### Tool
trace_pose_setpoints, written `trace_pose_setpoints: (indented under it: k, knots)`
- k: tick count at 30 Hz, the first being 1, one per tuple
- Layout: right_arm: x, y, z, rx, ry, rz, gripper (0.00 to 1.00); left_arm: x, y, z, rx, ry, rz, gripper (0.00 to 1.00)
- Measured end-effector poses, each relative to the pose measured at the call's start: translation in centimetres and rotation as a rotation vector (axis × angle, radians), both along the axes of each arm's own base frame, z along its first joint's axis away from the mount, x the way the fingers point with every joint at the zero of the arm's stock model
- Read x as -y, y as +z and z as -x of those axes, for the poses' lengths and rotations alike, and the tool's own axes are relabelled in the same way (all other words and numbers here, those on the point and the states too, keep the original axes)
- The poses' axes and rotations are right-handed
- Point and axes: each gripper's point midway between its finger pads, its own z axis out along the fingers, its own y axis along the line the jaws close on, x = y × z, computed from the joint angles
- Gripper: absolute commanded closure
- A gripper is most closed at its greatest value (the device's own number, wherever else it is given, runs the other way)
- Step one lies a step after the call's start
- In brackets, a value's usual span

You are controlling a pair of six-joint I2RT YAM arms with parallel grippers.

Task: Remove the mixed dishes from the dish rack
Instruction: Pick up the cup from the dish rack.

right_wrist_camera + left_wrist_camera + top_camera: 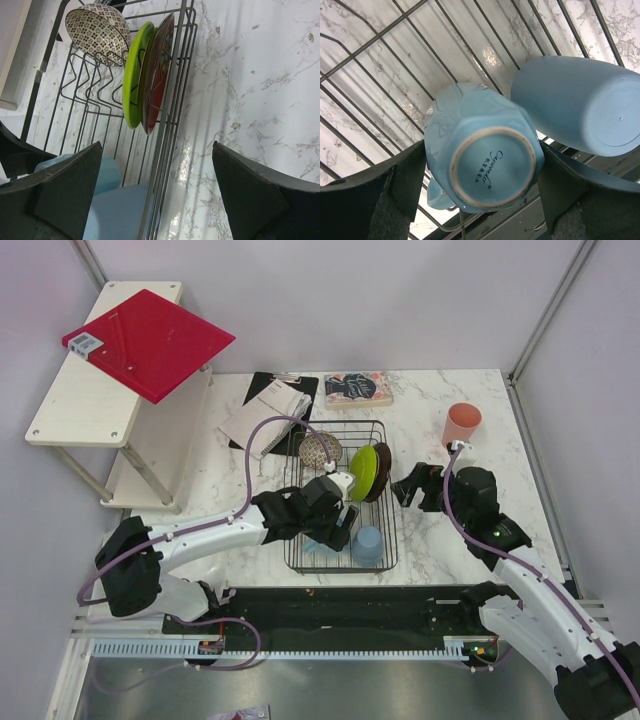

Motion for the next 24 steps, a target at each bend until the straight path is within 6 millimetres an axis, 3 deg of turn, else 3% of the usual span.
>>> trace_pose_setpoints:
  k: [2,7,10,11,12,19,24]
  knots:
    - [0.0,0.1,0.0,0.001,0.000,-0.001,0.02,-0.3,0.1,0.0,0.003,0.003,-0.007,0.68]
    - [0.0,0.4,0.1,0.009,0.001,-0.009,0.02,-1.6,0.5,0.5,0.003,0.007,-0.040,0.71]
    - [-0.2,0.6,0.3,0.015,0.012,-0.019,0.02,-2.2,1.5,0.8,0.006,0.004,-0.043,0.83]
    - [-0.3,0.7,0.3,0.017,0.015,-0.022,0.02,-2.3,2.2,0.9,0.012,0.002,-0.035,0.95]
    - [-0.3,0.9,0.4,0.020,0.020,-0.026,0.02,-2.3,3.1,0.9,0.020,0.000,-0.022,0.98]
    - [-0.5,3.6,0.6,0.077,0.031,-0.058,0.02,-1.1,12.2,0.4,0.136,-0.009,0.175,0.98]
    - [-0.4,5.6,1.0,0.124,0.022,-0.095,0.02,-0.7,16.1,0.7,0.172,-0.025,0.323,0.98]
